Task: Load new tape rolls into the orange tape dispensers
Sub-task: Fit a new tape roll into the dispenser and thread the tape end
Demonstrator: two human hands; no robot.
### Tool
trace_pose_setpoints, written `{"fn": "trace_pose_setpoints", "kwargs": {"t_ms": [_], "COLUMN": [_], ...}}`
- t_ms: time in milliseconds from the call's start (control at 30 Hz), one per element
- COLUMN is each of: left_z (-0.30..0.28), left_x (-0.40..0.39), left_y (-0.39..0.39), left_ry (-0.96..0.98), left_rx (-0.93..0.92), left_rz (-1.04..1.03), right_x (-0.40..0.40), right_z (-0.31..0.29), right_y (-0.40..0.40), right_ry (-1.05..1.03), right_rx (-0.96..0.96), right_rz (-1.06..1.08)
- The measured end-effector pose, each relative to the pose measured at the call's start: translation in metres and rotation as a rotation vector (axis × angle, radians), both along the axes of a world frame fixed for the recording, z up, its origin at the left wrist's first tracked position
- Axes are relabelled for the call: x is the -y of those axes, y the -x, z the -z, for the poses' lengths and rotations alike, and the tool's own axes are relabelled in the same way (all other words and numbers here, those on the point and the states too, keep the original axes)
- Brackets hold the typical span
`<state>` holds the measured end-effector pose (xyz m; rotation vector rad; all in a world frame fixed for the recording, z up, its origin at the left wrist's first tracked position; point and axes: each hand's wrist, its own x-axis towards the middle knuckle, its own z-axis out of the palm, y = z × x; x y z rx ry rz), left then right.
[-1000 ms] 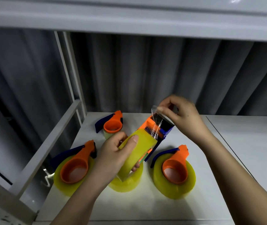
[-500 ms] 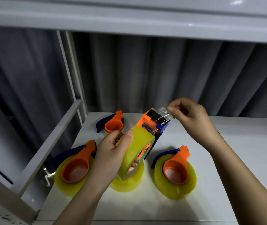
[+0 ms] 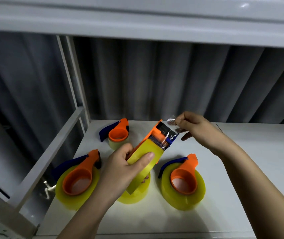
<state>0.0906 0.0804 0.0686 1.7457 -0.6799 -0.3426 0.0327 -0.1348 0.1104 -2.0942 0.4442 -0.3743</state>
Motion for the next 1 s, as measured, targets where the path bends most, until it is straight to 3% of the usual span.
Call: {"fn": "trace_pose_setpoints", "kwargs": {"t_ms": [167, 500, 567, 667, 800, 1000], "left_z": [0.001, 0.0, -0.004, -0.001, 0.003, 0.002], "left_x": [-0.001, 0.005, 0.009, 0.013, 0.012, 0.005], "left_y": [0.001, 0.003, 0.003, -0.001, -0.005, -0.008], "left_ry": [-0.021, -0.098, -0.058, -0.072, -0.034, -0.049], "left_rx": [-0.134, -0.346, -0.405, -0.334, -0.392, -0.39], "left_rz": [0.087, 0.163, 0.138, 0.126, 0.208, 0.325], "right_x": [-0.003, -0.024, -0.023, -0.023, -0.02, -0.011], "right_z": [-0.005, -0.008, -0.01, -0.012, -0.011, -0.013], "right_y": [-0.001, -0.001, 0.0, 0.002, 0.002, 0.0], "right_ry": [0.019, 0.481, 0.465, 0.417, 0.366, 0.111], "right_rx": [-0.035, 0.009, -0.006, -0.02, -0.021, -0.025], "right_rz": [-0.039, 0.072, 0.076, 0.076, 0.076, 0.037]}}
